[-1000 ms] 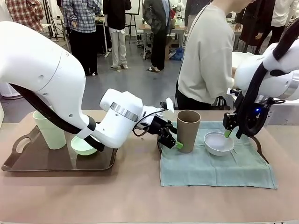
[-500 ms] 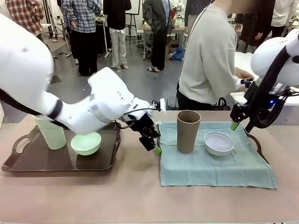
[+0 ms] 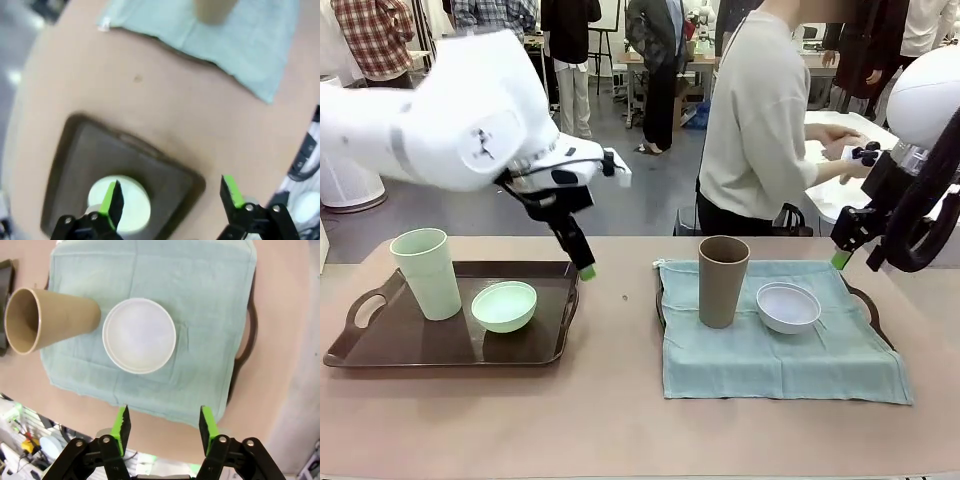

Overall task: Set up a tray with a mat and arrange the tableware.
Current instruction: Place the Picnic Bowl and Reusable plastic cup back onto the Handle tray in front of the human's position.

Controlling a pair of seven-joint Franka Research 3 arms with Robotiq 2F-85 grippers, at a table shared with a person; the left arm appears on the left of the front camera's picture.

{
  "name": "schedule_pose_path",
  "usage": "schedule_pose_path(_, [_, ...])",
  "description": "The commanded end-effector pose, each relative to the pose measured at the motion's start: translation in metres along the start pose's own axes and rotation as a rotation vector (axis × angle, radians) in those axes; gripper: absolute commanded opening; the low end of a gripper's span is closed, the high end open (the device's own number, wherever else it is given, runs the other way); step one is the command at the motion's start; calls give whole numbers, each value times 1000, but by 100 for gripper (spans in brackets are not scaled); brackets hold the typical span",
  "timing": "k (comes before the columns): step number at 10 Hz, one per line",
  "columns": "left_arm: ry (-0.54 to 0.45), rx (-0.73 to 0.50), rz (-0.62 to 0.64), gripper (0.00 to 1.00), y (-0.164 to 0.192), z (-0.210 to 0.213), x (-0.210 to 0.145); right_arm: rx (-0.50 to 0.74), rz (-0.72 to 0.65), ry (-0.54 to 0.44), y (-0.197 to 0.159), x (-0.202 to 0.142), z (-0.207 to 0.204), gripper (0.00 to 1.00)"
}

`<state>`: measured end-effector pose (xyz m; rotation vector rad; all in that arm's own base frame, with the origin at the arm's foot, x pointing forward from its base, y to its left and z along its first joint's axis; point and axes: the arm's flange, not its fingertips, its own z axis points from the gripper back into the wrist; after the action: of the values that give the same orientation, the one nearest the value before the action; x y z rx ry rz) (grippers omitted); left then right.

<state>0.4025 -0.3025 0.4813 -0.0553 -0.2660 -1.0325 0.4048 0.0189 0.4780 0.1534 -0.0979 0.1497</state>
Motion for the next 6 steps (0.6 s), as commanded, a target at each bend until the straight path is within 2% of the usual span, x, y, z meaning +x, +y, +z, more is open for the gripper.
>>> schedule_pose_path(1, [101,32,179,100,-4,27,1,-50,-87,70,5,-12,7,87])
schedule_pose_path(2, [148,67,270,100,0,47,-10,-52,-112,95,7,-17,15,100])
schedule_pose_path(3, [194,84,340,100,3,65,-18,-55,-124,103,9,-22,23,92])
schedule_pose_path(4, [216,104,408,100,4,77,-30,-41,-129,118,9,-27,29,100])
schedule_pose_path(5, [234,115,455,100,5,85,-40,-41,-148,122,7,-30,32,100])
schedule_pose_path(6, [259,130,556,100,6,92,-50,-49,-167,120,4,-32,34,100])
